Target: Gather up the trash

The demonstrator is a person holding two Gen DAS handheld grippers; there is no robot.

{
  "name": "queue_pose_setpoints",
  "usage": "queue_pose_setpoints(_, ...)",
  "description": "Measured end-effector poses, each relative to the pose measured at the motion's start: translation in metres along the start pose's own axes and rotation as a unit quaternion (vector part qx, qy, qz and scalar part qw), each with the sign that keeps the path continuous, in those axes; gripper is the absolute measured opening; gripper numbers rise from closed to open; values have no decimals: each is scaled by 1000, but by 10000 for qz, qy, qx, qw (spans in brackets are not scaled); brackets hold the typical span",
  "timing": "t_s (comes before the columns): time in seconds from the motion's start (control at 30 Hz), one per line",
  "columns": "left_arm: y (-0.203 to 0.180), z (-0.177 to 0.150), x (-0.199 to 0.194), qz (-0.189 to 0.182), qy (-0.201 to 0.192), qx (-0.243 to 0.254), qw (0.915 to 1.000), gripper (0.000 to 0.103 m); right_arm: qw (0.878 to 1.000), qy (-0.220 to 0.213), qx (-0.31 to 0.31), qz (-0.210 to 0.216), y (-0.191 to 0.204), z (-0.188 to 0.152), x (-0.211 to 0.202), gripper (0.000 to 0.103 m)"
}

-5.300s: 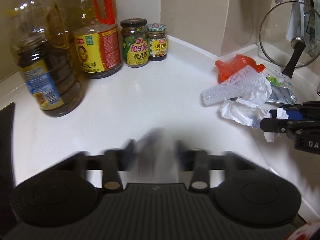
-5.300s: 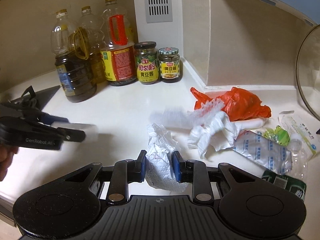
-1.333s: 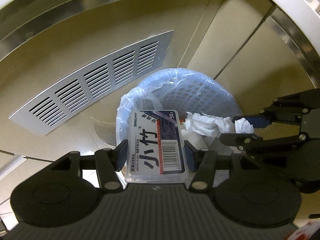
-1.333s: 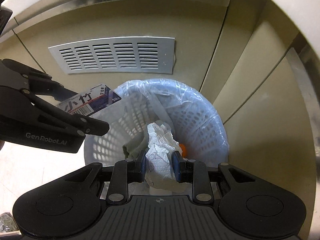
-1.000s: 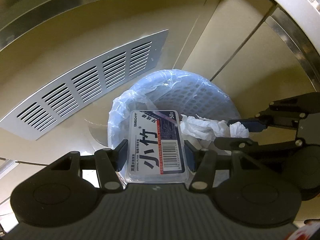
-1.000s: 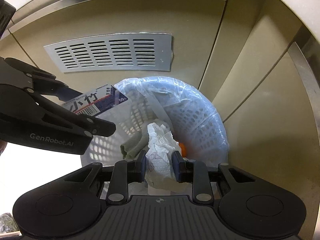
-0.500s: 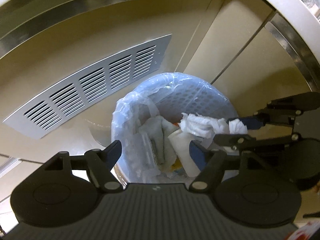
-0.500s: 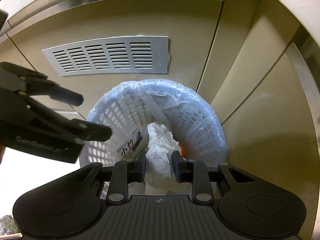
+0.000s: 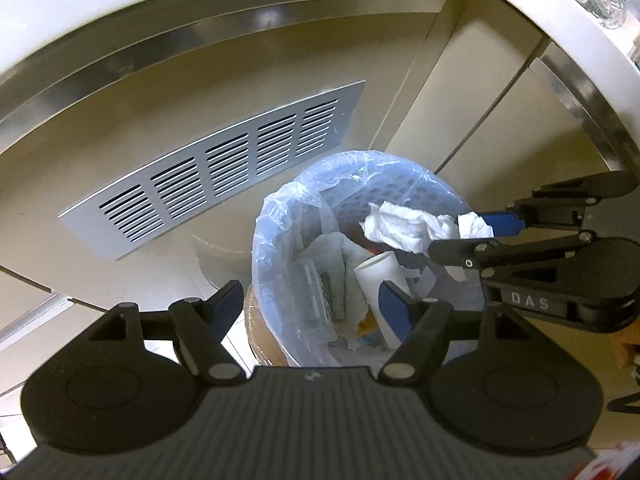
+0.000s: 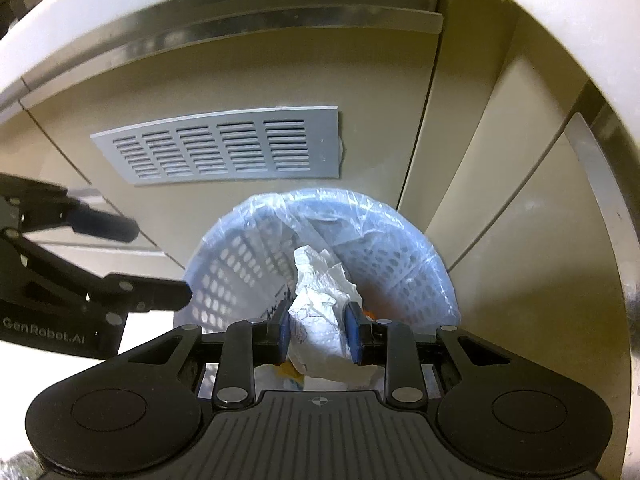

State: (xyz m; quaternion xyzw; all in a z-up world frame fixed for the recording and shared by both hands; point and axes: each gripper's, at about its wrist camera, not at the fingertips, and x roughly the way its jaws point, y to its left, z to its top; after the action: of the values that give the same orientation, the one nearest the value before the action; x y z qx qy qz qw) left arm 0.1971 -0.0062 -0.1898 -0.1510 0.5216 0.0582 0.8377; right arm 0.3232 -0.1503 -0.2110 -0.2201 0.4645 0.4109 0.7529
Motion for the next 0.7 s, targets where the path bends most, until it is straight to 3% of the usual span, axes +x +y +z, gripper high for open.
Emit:
queue_pose_setpoints(0.03,0,0,-1,16,-15,-3,10000,71,10000,-37,40,39,-1,0,0,30)
queue_pose_setpoints(0.1,1,-1,-3,36,-23,-11,10000,71,9999,-61,149,62,-3,0,1,59)
queue_pose_setpoints(0.13,2,-2,-4,46,-24,-10,10000,71,9997,-90,214,86,-4,0,0,61)
queue_pose_setpoints(0.7,3,-8,-33,98,-262,98,9996,71,9998,-131,148,95,5,1,-21,61)
